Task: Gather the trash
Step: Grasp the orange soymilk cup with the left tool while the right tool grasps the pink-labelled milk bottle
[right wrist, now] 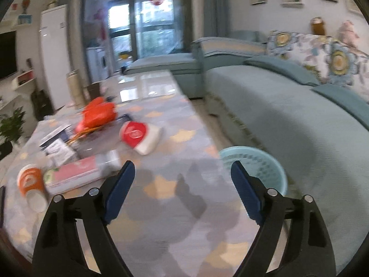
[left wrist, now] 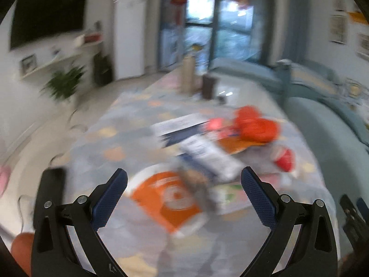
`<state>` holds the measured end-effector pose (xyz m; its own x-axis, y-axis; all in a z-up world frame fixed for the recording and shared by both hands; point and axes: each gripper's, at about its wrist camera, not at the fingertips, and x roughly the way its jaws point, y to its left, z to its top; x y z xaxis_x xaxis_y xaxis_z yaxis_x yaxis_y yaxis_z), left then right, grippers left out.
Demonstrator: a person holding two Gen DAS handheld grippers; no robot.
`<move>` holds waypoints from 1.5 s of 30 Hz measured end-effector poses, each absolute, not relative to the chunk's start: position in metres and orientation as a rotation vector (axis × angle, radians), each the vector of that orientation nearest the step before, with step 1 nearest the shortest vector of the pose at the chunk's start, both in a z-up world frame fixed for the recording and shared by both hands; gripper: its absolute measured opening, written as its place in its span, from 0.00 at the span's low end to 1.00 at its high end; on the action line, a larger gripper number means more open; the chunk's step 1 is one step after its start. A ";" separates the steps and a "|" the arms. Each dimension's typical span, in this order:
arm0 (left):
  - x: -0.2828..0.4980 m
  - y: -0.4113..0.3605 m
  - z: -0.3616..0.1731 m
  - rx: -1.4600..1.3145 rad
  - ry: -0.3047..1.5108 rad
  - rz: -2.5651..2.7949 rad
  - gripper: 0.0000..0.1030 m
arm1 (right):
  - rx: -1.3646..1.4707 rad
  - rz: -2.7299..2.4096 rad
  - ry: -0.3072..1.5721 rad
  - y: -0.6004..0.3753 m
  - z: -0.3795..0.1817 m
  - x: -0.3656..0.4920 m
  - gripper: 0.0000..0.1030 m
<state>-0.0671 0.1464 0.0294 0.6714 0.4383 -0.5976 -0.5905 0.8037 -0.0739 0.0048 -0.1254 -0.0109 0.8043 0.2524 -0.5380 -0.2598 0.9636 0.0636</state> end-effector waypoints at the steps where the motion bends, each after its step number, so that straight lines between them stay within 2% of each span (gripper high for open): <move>1: -0.064 0.157 0.023 -0.306 0.633 0.587 0.93 | -0.019 0.306 0.588 -0.116 -0.012 0.006 0.78; 9: -0.028 0.194 -0.032 -0.457 0.871 0.486 0.93 | -0.003 0.496 0.764 -0.044 -0.038 0.024 0.78; 14: -0.023 0.204 -0.048 -0.483 0.893 0.475 0.91 | 0.077 0.552 0.865 -0.010 -0.050 0.042 0.79; 16: -0.020 0.212 -0.055 -0.487 0.911 0.461 0.80 | 0.119 0.566 0.906 -0.001 -0.056 0.051 0.79; 17: -0.020 0.216 -0.058 -0.500 0.919 0.440 0.78 | 0.150 0.569 0.942 0.004 -0.060 0.057 0.79; 22: -0.025 0.225 -0.056 -0.492 0.907 0.410 0.74 | 0.360 0.558 1.089 0.016 -0.079 0.089 0.82; 26: -0.023 0.228 -0.056 -0.490 0.900 0.390 0.73 | 0.398 0.500 1.146 0.031 -0.086 0.104 0.82; 28: -0.022 0.227 -0.055 -0.478 0.899 0.386 0.73 | 0.354 0.462 1.145 0.040 -0.084 0.108 0.80; 30: -0.021 0.225 -0.055 -0.465 0.898 0.381 0.72 | 0.319 0.448 1.142 0.044 -0.083 0.107 0.63; 36: -0.022 0.220 -0.051 -0.464 0.882 0.325 0.67 | 0.202 0.462 1.187 0.035 -0.076 0.106 0.49; 42: -0.019 0.210 -0.047 -0.444 0.888 0.277 0.65 | -0.141 0.378 1.153 0.023 -0.064 0.096 0.49; 45: -0.017 0.205 -0.048 -0.420 0.890 0.277 0.65 | -0.140 0.390 1.165 0.016 -0.070 0.095 0.49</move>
<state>-0.0169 0.2048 -0.0476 0.6019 0.0596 -0.7963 -0.4024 0.8840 -0.2380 0.0947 0.0162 -0.0704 0.3367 0.2262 -0.9140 -0.3699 0.9244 0.0926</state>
